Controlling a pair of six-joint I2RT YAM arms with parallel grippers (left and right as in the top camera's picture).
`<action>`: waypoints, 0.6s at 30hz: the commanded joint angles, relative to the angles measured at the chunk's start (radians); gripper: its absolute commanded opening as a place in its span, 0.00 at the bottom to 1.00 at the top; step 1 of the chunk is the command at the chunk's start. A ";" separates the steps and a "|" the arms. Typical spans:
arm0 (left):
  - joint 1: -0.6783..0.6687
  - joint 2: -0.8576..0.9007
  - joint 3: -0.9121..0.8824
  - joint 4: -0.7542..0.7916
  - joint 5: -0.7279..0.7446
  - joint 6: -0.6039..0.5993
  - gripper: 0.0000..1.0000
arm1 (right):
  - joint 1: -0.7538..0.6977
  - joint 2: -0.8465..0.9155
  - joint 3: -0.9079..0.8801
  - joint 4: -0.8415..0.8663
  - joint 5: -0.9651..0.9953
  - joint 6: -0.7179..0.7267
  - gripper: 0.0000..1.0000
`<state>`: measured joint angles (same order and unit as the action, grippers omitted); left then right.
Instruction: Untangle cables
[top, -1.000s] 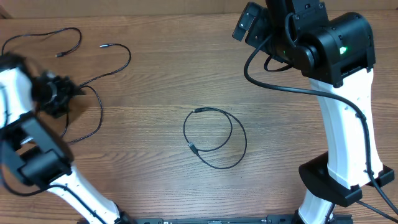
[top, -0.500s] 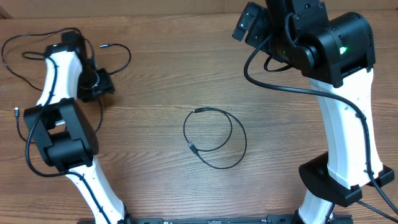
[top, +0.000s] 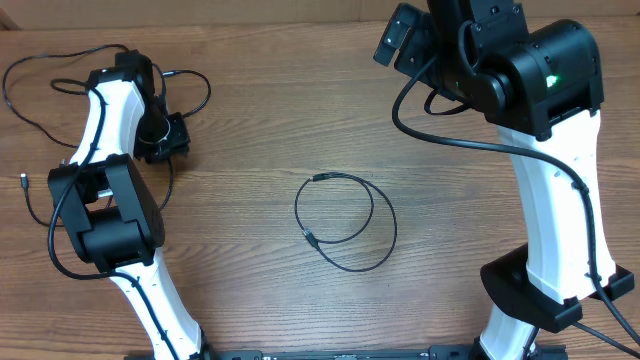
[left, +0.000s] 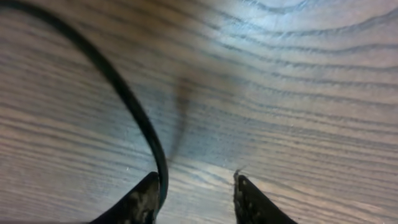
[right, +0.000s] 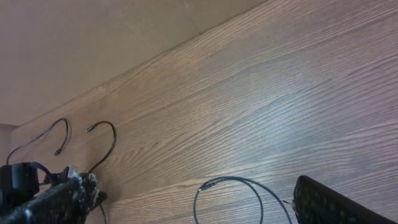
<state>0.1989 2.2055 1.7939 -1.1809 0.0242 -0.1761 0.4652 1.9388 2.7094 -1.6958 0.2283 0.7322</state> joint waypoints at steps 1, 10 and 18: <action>0.005 0.008 0.008 -0.021 -0.008 0.015 0.31 | -0.001 -0.003 -0.002 0.003 0.014 -0.005 1.00; 0.010 0.009 0.008 -0.023 -0.059 0.014 0.30 | -0.001 -0.003 -0.002 0.002 0.014 -0.005 1.00; 0.036 0.009 0.008 0.025 -0.111 0.024 0.44 | -0.001 -0.003 -0.002 0.003 0.014 -0.005 1.00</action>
<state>0.2176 2.2055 1.7939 -1.1622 -0.0525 -0.1722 0.4652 1.9388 2.7094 -1.6951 0.2283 0.7322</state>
